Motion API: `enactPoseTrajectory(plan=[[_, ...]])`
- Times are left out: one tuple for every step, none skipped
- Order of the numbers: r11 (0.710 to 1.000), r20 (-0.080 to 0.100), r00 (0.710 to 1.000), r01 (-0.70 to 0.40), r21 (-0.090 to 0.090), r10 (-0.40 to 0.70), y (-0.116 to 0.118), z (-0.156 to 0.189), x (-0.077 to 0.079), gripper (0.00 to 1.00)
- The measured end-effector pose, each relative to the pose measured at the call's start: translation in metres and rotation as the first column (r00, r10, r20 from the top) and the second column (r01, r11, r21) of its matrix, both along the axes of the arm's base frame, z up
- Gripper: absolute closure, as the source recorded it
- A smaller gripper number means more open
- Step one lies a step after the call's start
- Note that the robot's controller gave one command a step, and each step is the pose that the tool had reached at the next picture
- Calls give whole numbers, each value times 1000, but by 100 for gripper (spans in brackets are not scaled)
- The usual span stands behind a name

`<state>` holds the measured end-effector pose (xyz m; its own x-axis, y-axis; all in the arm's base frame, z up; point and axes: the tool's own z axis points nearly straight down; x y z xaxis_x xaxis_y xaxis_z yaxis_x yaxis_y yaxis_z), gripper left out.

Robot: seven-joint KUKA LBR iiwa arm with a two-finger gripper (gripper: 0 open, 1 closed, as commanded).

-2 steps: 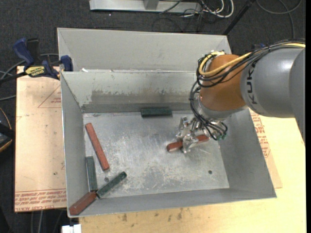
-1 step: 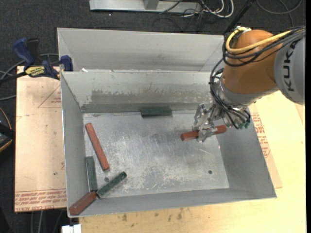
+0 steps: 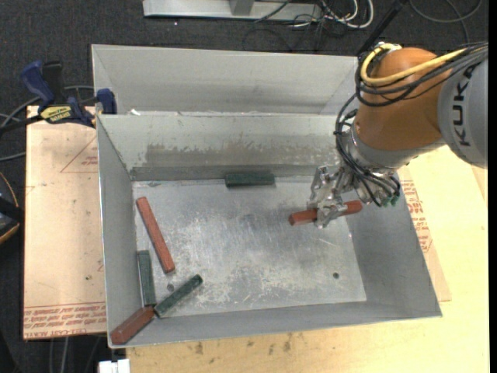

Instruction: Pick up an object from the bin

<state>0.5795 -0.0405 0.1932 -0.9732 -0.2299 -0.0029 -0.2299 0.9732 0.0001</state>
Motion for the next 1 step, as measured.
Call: enactPoseTrajectory(plan=[[998, -4, 998, -61, 1, 61, -10, 50, 8, 100]])
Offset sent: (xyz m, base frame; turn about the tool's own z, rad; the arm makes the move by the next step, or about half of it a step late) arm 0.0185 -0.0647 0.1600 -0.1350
